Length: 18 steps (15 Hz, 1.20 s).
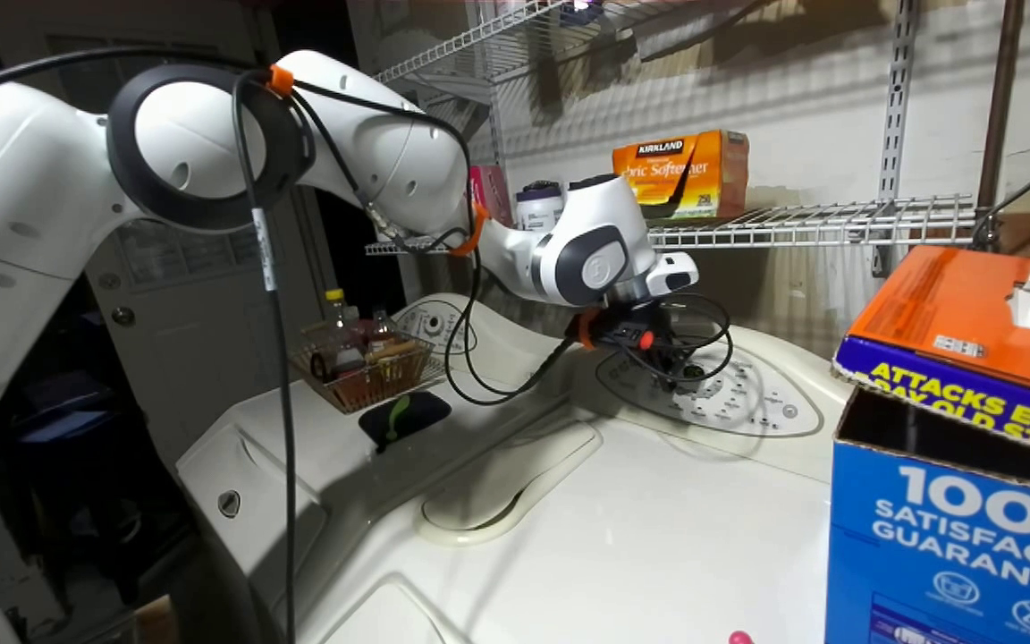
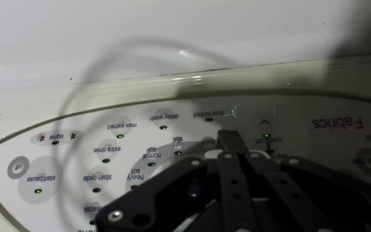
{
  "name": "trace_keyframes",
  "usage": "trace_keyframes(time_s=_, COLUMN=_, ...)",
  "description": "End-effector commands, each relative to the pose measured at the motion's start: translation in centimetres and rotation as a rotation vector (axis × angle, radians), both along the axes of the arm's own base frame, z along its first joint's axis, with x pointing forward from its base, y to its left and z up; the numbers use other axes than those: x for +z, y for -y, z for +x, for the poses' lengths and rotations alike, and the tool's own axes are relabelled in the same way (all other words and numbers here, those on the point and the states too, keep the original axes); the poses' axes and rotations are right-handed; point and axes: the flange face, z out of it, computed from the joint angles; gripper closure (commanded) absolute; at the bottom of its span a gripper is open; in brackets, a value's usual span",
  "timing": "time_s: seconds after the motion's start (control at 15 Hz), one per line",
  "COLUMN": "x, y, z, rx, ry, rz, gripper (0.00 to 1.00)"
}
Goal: Press the third button from the left on the circular middle button display on the washing machine
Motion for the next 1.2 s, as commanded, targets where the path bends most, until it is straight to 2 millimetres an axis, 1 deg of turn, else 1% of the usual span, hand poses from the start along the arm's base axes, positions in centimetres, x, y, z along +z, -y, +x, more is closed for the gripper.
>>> trace_keyframes(time_s=0.0, x=-1.0, y=-0.2, z=1.9, rx=-0.079, ry=0.059, rz=0.011, gripper=1.0)
trace_keyframes(time_s=0.2, x=-1.4, y=-0.7, z=2.0, rx=-0.105, ry=0.05, rz=0.019, gripper=1.0)
trace_keyframes(time_s=0.27, x=-1.2, y=-0.9, z=1.7, rx=-0.106, ry=0.027, rz=0.005, gripper=1.0)
trace_keyframes(time_s=0.4, x=-0.4, y=-1.0, z=0.3, rx=-0.107, ry=-0.053, rz=-0.056, gripper=1.0)
trace_keyframes(time_s=0.47, x=0.2, y=-1.2, z=-1.0, rx=-0.109, ry=-0.1, rz=-0.099, gripper=1.0)
trace_keyframes(time_s=0.53, x=0.7, y=-1.8, z=-2.2, rx=-0.086, ry=-0.144, rz=-0.115, gripper=0.74)
trace_keyframes(time_s=0.6, x=0.9, y=-2.1, z=-3.1, rx=-0.075, ry=-0.178, rz=-0.154, gripper=0.73)
trace_keyframes(time_s=0.73, x=1.3, y=-3.6, z=-5.3, rx=-0.008, ry=-0.253, rz=-0.174, gripper=0.6)
trace_keyframes(time_s=0.87, x=2.2, y=-5.1, z=-7.6, rx=0.049, ry=-0.288, rz=-0.171, gripper=0.47)
trace_keyframes(time_s=1.0, x=3.5, y=-5.8, z=-9.4, rx=0.07, ry=-0.283, rz=-0.156, gripper=0.33)
trace_keyframes(time_s=1.13, x=5.1, y=-6.0, z=-11.3, rx=0.07, ry=-0.257, rz=-0.12, gripper=0.19)
